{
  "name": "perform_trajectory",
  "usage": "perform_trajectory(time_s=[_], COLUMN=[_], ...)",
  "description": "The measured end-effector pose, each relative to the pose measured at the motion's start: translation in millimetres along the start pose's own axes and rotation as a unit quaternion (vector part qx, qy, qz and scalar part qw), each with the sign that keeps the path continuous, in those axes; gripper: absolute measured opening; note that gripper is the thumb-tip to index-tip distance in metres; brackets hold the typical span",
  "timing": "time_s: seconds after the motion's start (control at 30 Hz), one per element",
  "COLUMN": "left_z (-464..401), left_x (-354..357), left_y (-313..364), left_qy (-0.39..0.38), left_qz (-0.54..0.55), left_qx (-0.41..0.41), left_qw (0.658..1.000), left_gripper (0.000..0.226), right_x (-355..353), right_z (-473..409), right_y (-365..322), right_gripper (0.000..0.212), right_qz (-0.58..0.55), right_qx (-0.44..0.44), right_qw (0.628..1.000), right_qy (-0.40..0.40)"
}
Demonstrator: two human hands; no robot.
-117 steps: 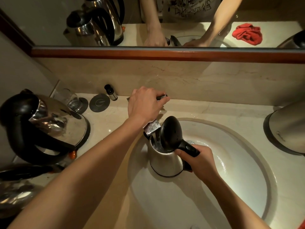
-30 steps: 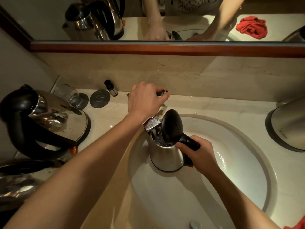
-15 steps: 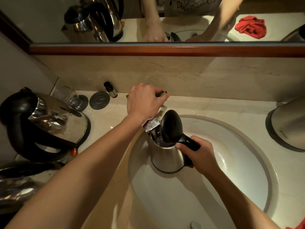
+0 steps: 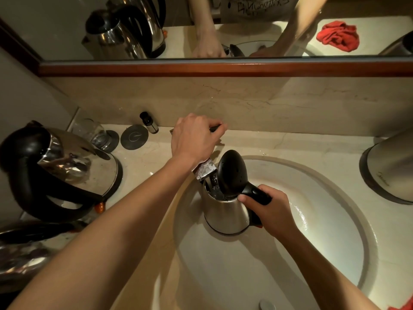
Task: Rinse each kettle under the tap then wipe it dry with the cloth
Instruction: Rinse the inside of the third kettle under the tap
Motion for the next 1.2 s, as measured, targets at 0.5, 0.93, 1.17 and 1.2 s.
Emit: perform_trajectory(time_s=[0.5,0.93,1.17,1.2], left_z=[0.3,-1.3,0.3,0.3], left_x=[-0.4,-0.9,-4.2,-4.3], left_y=[0.7,-1.1,1.8,2.0], left_qy=[0.002,-0.015,-0.015,-0.017], left_qz=[0.004,-0.001,0.002,0.003], left_qx=[-0.003,-0.01,-0.01,-0.011], left_qw=[1.0,1.0,1.0,1.0], left_gripper=[0.032,0.037,0.037,0.037], right_x=[-2.2,-0.8,-1.5,-1.4], right_z=[-0.1,-0.9,-1.2,-1.0], right_y=[0.2,-3.3,-4.2,-3.3], right_gripper=[0.045,0.047,0.05,0.05], right_qz=[-0.011,-0.011,-0.017,-0.017], right_qx=[0.017,0.018,0.03,0.032], right_qw=[1.0,1.0,0.999,0.999], right_qy=[-0.008,-0.008,-0.011,-0.012])
Point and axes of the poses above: each hand's wrist, its own z-axis away from the middle knuckle, its own x-axis out of the palm, y = z × x, the point moved 3 cm from there along -z, towards the middle knuckle, and after that the axes turned 2 degrees about -z, right-handed, at the moved point
